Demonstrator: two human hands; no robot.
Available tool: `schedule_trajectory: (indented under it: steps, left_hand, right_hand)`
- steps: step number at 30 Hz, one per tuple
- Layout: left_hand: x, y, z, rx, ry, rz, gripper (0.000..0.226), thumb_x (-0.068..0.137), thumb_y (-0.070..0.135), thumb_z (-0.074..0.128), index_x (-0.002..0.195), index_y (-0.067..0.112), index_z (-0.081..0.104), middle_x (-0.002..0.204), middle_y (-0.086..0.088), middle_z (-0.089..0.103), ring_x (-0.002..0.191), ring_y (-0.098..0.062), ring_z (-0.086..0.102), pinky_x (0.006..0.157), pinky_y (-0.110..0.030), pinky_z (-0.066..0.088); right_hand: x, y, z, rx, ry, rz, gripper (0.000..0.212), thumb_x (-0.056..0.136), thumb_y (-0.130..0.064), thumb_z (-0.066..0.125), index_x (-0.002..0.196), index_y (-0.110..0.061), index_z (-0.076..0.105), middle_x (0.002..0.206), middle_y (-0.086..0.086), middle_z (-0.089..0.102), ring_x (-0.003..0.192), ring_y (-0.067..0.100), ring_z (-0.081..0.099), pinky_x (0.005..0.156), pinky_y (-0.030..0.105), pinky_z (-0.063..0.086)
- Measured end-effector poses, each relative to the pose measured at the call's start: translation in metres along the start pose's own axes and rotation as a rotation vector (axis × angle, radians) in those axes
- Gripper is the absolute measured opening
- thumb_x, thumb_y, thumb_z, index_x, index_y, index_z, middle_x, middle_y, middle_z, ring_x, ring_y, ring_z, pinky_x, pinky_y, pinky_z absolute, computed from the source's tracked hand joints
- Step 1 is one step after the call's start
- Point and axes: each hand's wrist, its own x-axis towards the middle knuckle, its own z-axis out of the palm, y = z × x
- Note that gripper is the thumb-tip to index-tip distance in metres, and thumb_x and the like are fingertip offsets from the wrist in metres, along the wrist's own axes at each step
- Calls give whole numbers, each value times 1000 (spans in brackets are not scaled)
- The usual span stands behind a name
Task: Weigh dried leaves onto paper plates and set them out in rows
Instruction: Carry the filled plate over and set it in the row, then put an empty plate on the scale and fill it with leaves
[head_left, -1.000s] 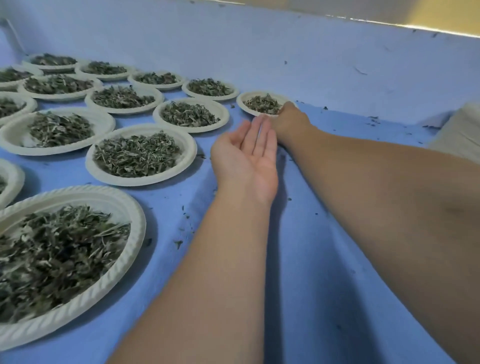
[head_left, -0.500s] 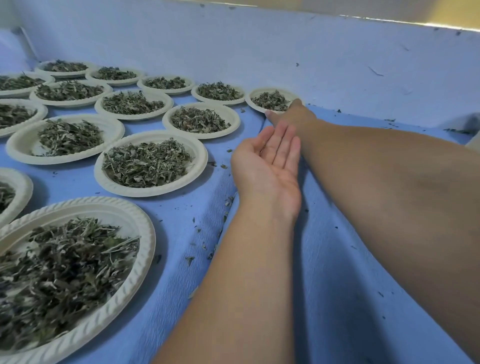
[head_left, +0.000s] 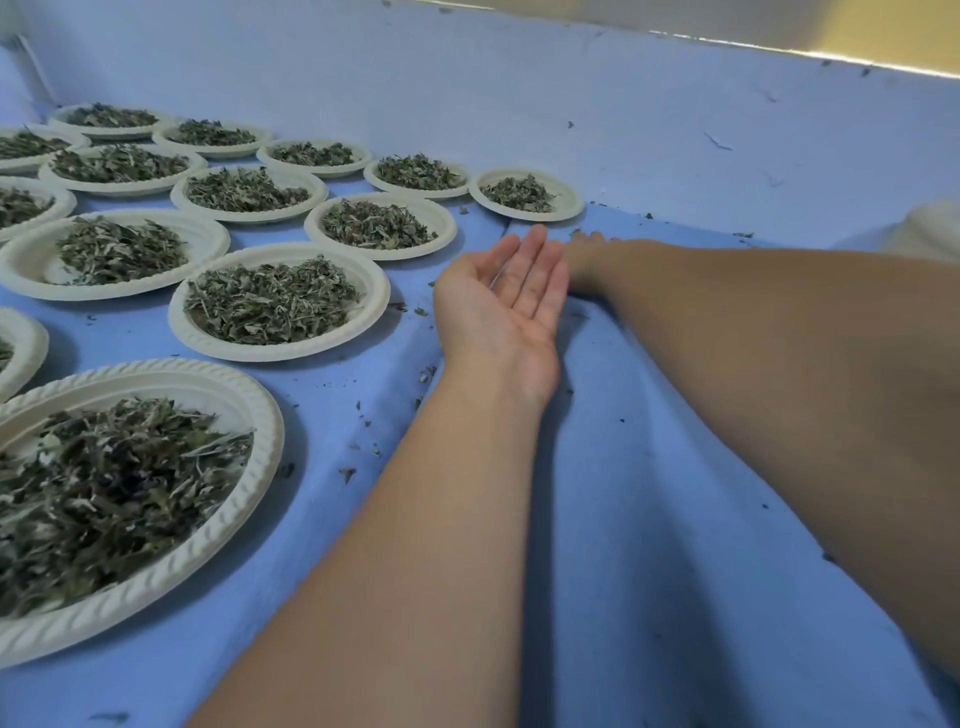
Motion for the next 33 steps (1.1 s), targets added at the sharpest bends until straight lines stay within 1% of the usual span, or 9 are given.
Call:
schedule_trajectory:
  steps: [4, 9, 14, 16, 19, 22, 24, 29, 33]
  left_hand:
    - [-5, -6, 3, 106, -19, 14, 30, 101, 15, 43, 116, 2, 65, 103, -15, 79, 95, -27, 78, 89, -38, 62]
    - [-19, -18, 13, 393, -1, 111, 24, 103, 17, 44, 102, 6, 65, 85, -5, 80, 80, -20, 76, 72, -28, 63]
    - [-57, -46, 27, 629, -5, 216, 20, 98, 6, 46, 94, 7, 65, 74, -3, 76, 63, -17, 67, 65, -26, 59]
    - [-78, -59, 36, 692, -24, 283, 20, 94, 2, 46, 97, 5, 66, 73, -5, 75, 59, -17, 64, 60, -27, 56]
    - [-114, -80, 52, 804, -93, 420, 22, 90, -1, 47, 91, 7, 67, 72, -5, 72, 57, -15, 61, 55, -25, 51]
    - [-145, -107, 63, 1022, -232, 523, 27, 84, -5, 46, 83, 14, 65, 69, 2, 72, 59, -12, 62, 56, -25, 50]
    - [-159, -124, 70, 1268, -330, 650, 27, 85, -2, 48, 83, 19, 66, 76, 6, 74, 67, -13, 65, 65, -29, 52]
    - [-175, -156, 85, 1856, -600, 1217, 35, 93, 4, 49, 119, 13, 72, 121, -4, 70, 108, -28, 61, 96, -41, 48]
    - [-167, -173, 108, 2361, -610, 1269, 44, 92, 1, 46, 131, 13, 61, 131, -6, 63, 120, -36, 53, 97, -47, 46]
  right_hand:
    - [-44, 21, 7, -62, -70, -73, 93, 87, -67, 12, 162, -12, 3, 169, 14, -5, 155, 35, -5, 124, 56, 4]
    - [-129, 38, 21, -21, -27, -148, 73, 101, -53, 9, 162, -13, 5, 170, 11, -2, 156, 34, -1, 123, 56, 8]
    - [-224, 62, 10, -82, -31, -208, 51, 105, -34, 33, 151, -12, 41, 158, 11, 37, 142, 36, 38, 115, 50, 34]
    - [-261, 74, 1, -142, -56, -249, 38, 105, -25, 38, 134, -12, 58, 144, 11, 54, 125, 32, 54, 103, 38, 44]
    - [-305, 97, -5, -95, -34, -285, 27, 106, -25, 37, 112, -11, 60, 128, 11, 62, 100, 29, 58, 81, 30, 43]
    - [-344, 129, -6, 121, 96, -304, 37, 106, -35, 38, 124, -8, 55, 123, 11, 58, 111, 30, 57, 82, 33, 41]
    - [-369, 155, -11, 304, 222, -280, 34, 101, -38, 47, 121, -12, 58, 107, 10, 61, 99, 29, 58, 74, 34, 41]
    - [-425, 236, -6, 574, 523, -221, 38, 95, -33, 57, 132, -26, 63, 118, 2, 71, 100, 20, 64, 77, 24, 42]
    - [-452, 297, 30, 611, 740, -66, 27, 92, -24, 58, 116, -26, 70, 98, -1, 73, 79, 19, 63, 73, 27, 45]
